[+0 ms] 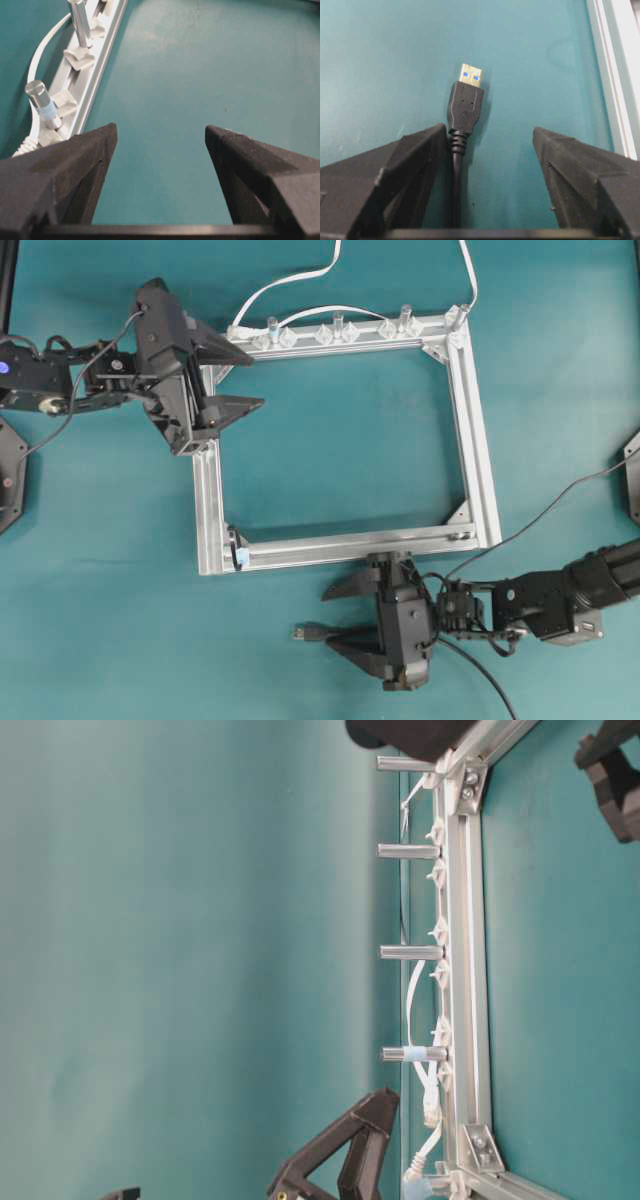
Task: Insert the wire through the string loop located on the left side.
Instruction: 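Close the right gripper on the black USB cable behind the plug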
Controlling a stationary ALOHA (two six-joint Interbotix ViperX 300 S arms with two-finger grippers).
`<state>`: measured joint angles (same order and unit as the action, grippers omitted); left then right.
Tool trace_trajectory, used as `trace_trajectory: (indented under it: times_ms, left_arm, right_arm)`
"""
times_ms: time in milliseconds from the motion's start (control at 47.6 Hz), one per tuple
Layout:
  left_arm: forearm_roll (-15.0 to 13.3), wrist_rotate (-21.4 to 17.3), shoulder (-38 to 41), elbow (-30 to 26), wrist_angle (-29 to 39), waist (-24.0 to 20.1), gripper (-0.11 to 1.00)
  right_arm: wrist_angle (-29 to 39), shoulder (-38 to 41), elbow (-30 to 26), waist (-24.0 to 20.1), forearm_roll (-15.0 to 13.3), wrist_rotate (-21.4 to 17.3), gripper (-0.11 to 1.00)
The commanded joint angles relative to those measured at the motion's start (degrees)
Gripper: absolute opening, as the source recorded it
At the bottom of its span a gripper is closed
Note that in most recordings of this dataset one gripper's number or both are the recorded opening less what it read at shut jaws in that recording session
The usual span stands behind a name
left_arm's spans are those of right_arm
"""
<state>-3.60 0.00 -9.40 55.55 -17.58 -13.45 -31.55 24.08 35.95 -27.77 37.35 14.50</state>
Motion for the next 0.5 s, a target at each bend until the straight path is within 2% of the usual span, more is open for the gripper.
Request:
trace_trajectory:
  times_ms: [0, 189, 273, 336, 483]
  left_arm:
    - [0.18, 0.09, -1.58, -0.18, -0.26, 0.35, 0.80]
    - [0.18, 0.09, -1.67, -0.26, -0.26, 0.35, 0.80]
    - [0.18, 0.09, -1.67, -0.26, -0.26, 0.35, 0.80]
    - [0.18, 0.09, -1.76, -0.26, -0.26, 0.35, 0.80]
    - [0.09, 0.09, -1.67, -0.35, -0.26, 0.35, 0.80]
  right_arm:
    - [0.88, -0.26, 0.26, -1.23, 0.00, 0.09, 0.81]
    - [0.97, -0.35, 0.26, -1.41, 0.00, 0.18, 0.81]
    - [0.97, -0.44, 0.26, -1.49, 0.00, 0.18, 0.76]
    - [0.97, -0.62, 0.35, -1.49, 0.00, 0.18, 0.67]
    - [1.23, -0.88, 0.70, -1.67, 0.00, 0.09, 0.30]
